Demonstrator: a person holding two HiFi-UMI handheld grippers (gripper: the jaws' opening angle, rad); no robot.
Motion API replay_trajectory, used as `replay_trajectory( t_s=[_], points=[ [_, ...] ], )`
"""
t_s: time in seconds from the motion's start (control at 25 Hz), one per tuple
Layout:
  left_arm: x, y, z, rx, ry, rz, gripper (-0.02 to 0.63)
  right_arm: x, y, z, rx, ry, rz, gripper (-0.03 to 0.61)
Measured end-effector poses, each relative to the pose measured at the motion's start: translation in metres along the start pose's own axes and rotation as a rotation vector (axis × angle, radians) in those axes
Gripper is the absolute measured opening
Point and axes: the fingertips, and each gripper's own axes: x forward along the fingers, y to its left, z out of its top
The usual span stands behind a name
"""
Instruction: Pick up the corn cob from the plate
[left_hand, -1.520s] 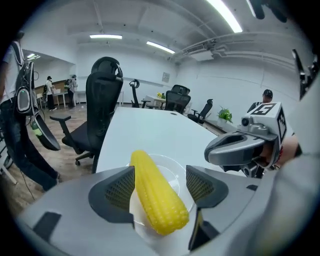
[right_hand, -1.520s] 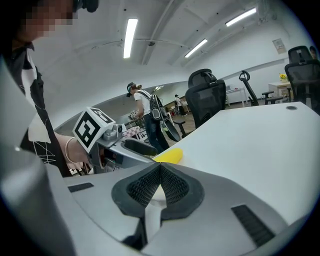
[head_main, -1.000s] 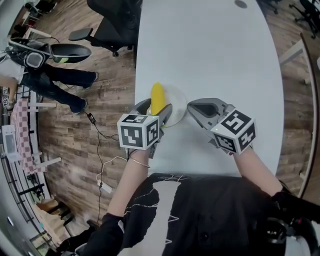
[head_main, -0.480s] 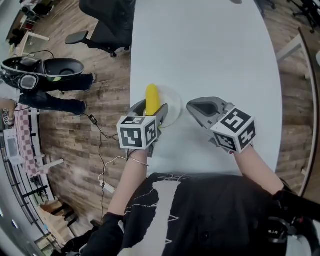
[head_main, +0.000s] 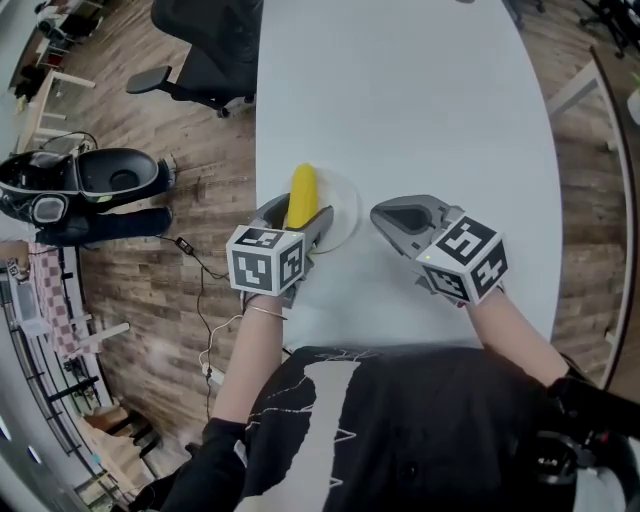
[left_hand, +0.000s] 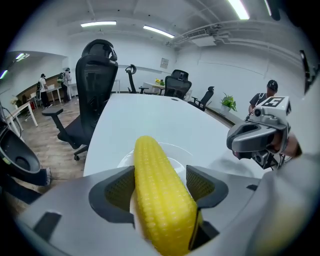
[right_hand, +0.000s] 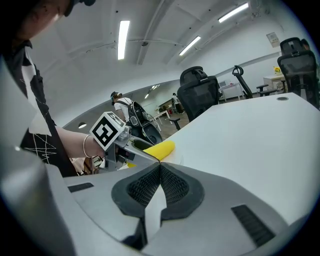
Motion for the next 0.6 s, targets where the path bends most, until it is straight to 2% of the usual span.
replay_trajectory(
  t_s=[0.28, 0.6],
  points=[
    [0.0021, -0.0012, 0.003, 0.051, -0.023, -0.044, 0.314, 0.0041, 0.0025, -0.0041, 0.001, 0.013, 0.008, 0.015],
    [0.0078, -0.0037, -0.0004, 0.239, 0.021, -0.017, 0.314, 0.0096, 0.0051, -0.0089, 0.002, 0.029, 0.011, 0.015]
  ],
)
